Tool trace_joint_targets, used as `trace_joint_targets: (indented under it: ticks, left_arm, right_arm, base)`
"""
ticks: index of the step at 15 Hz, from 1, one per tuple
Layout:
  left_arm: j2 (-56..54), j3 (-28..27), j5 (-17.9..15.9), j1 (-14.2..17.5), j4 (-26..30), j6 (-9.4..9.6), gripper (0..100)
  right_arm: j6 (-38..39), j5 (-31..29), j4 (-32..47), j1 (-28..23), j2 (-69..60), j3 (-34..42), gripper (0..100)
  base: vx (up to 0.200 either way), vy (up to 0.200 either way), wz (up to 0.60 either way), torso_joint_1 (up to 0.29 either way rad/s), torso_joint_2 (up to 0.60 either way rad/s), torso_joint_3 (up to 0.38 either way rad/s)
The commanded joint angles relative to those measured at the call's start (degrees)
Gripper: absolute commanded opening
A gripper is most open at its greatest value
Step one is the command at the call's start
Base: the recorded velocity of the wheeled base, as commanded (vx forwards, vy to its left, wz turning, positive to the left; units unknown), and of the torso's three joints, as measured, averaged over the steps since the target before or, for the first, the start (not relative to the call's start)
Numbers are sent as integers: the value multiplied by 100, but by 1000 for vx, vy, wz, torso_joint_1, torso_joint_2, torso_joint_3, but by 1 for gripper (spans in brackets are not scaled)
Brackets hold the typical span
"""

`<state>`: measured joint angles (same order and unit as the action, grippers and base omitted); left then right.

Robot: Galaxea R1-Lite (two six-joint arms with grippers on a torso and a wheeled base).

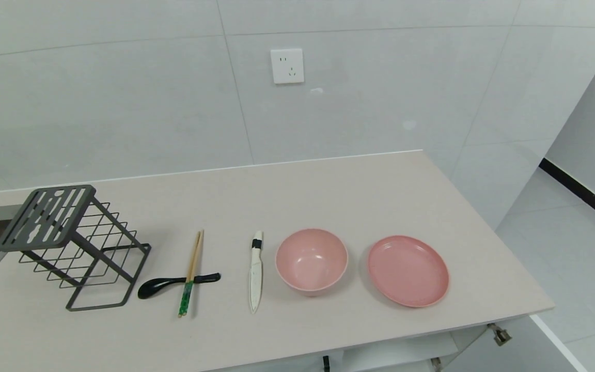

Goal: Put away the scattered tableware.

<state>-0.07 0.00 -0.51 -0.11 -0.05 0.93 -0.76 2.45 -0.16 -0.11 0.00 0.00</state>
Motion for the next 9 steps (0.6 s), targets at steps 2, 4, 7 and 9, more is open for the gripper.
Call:
trace_joint_targets:
  ticks: [2,4,7,9]
  left_arm:
    - [7,0,-2,2,-4,4,100]
    - [7,0,-2,2,-4,4,100]
    - [7,0,-2,2,-4,-22,100]
    - [7,0,-2,2,-4,-31,100]
  right_arm:
    - [-4,1,-2,2,0,0,100]
    - [-4,1,-2,2,0,0,100]
    - [-39,-8,-19,-7,0,0,100]
    - [-197,-25,-327,-7,0,0,100]
  base:
    - [100,0,0,1,1,-4]
    - [200,0,0,-10,0,5]
    - [133,0,0,2,-2,2]
    - [0,0,0,0,0,0]
